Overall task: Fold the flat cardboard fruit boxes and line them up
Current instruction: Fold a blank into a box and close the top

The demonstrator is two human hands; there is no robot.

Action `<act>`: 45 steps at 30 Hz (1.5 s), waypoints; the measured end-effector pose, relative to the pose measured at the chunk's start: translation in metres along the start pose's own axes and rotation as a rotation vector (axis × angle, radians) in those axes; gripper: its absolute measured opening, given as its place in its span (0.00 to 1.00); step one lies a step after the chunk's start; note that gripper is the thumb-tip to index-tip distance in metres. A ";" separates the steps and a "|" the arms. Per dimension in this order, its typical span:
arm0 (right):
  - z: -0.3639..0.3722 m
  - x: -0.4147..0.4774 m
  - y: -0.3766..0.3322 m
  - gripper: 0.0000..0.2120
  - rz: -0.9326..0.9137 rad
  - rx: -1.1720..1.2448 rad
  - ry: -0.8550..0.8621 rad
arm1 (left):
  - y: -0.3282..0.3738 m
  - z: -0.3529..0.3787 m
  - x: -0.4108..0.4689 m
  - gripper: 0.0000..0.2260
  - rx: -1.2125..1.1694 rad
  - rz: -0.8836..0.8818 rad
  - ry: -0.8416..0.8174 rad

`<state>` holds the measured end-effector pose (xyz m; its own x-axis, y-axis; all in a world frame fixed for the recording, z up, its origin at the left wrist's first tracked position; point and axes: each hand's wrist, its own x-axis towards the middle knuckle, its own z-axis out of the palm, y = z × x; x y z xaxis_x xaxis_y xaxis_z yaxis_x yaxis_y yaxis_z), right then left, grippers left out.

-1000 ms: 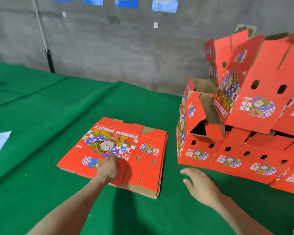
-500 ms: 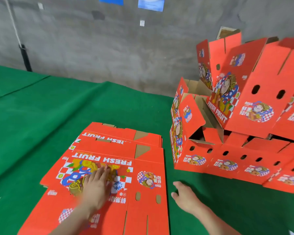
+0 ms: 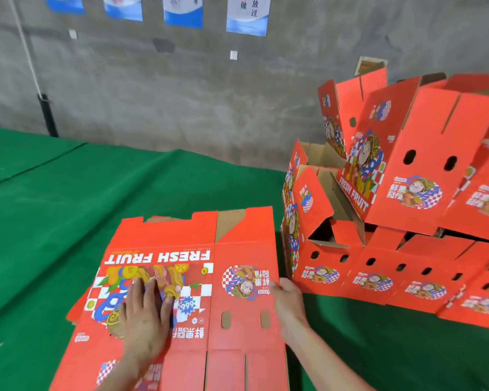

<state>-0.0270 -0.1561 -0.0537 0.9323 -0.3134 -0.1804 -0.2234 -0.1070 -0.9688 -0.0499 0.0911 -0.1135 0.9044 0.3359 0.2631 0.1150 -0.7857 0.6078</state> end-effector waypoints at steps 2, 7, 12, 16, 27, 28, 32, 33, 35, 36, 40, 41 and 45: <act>-0.018 -0.009 -0.012 0.08 -0.141 0.067 0.017 | 0.011 -0.017 0.014 0.39 -0.003 -0.007 0.141; -0.104 -0.028 -0.022 0.09 -0.361 0.122 0.090 | 0.041 -0.065 0.049 0.22 -0.239 -0.099 0.290; -0.191 -0.031 0.003 0.06 -0.274 0.218 0.244 | 0.095 -0.078 0.051 0.09 -0.709 -0.047 0.111; -0.245 -0.034 0.011 0.12 -0.363 0.069 0.348 | 0.140 -0.066 0.033 0.04 -1.028 0.023 -0.095; -0.296 -0.092 -0.066 0.23 -0.927 -0.512 0.684 | 0.221 -0.057 -0.036 0.09 -1.193 0.218 -0.195; -0.295 -0.096 -0.072 0.20 -0.941 -0.523 0.625 | 0.229 -0.061 -0.043 0.09 -1.209 0.225 -0.190; -0.297 -0.102 -0.089 0.17 -0.833 -0.528 0.367 | 0.251 -0.073 -0.067 0.08 -1.252 0.264 -0.168; -0.298 -0.102 -0.092 0.17 -0.808 -0.523 0.339 | 0.254 -0.075 -0.071 0.08 -1.257 0.278 -0.158; -0.304 -0.101 -0.096 0.14 -0.773 -0.526 0.322 | 0.260 -0.079 -0.080 0.08 -1.280 0.297 -0.171; -0.308 -0.101 -0.100 0.12 -0.760 -0.546 0.331 | 0.261 -0.080 -0.084 0.09 -1.287 0.303 -0.183; -0.322 -0.101 -0.102 0.12 -0.621 -0.696 0.190 | 0.263 -0.074 -0.090 0.10 -1.245 0.282 -0.225; -0.325 -0.102 -0.102 0.11 -0.578 -0.713 0.119 | 0.263 -0.071 -0.089 0.10 -1.233 0.274 -0.253; -0.334 -0.105 -0.098 0.14 -0.503 -0.749 -0.004 | 0.264 -0.064 -0.087 0.10 -1.240 0.215 -0.397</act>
<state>-0.1978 -0.4277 0.1164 0.9707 -0.0602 0.2327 0.0859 -0.8173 -0.5697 -0.1242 -0.1120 0.0716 0.9399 -0.0764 0.3327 -0.3031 0.2614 0.9164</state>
